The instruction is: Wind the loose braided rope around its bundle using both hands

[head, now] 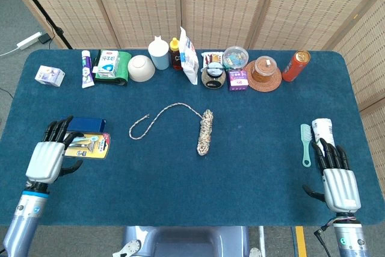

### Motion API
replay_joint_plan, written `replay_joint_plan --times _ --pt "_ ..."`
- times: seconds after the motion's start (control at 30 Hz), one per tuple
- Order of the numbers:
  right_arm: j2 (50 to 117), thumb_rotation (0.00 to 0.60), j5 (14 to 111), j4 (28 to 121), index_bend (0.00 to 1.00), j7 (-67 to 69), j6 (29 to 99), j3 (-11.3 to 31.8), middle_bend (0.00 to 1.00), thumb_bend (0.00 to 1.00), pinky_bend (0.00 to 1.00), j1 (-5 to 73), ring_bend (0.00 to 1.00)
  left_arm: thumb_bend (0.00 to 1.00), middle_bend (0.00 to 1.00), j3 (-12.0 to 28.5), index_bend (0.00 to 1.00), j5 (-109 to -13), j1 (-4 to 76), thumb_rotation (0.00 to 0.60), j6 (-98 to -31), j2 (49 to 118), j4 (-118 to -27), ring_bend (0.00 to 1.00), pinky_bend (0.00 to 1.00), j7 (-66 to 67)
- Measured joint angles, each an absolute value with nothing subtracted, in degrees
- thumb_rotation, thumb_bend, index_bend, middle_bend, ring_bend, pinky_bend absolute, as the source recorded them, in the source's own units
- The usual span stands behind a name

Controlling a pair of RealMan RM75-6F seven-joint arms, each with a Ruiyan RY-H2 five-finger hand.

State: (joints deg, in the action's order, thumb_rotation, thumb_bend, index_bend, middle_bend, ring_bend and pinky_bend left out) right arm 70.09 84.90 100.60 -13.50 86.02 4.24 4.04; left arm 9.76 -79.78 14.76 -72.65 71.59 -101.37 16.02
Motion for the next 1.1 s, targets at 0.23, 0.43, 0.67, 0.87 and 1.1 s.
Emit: replay_joint_plan --times 0.23,0.43,0.67,0.87,1.1 --pt "69.9 0.600 84.2 100.6 0.00 -12.9 85.3 4.3 0.00 0.00 0.00 4.2 0.00 0.21 0.00 11.8 0.37 -73.7 20.7 0.600 -66.0 76.2 -98.8 0.00 0.00 20.1" --pt "69.8 0.600 83.1 100.3 0.00 -12.1 84.3 4.6 0.00 0.00 0.00 4.6 0.00 0.23 0.00 13.5 0.37 -66.3 25.5 0.600 -62.4 81.1 -94.1 0.00 0.00 24.1" --pt "69.6 0.600 82.8 100.1 0.00 -11.4 83.7 4.6 0.00 0.00 0.00 4.8 0.00 0.29 0.00 14.7 0.38 -60.7 28.7 0.600 -60.8 85.2 -90.0 0.00 0.00 26.2" --pt "69.5 0.600 82.5 100.1 0.00 -11.0 83.4 4.6 0.00 0.00 0.00 4.9 0.00 0.30 0.00 15.1 0.39 -56.7 30.9 0.600 -59.1 87.7 -88.0 0.00 0.00 27.0" --pt "69.5 0.600 82.4 99.8 0.00 -10.7 83.1 4.6 0.00 0.00 0.00 5.1 0.00 0.30 0.00 15.4 0.43 -52.8 33.4 0.600 -58.0 90.0 -85.7 0.00 0.00 28.6"
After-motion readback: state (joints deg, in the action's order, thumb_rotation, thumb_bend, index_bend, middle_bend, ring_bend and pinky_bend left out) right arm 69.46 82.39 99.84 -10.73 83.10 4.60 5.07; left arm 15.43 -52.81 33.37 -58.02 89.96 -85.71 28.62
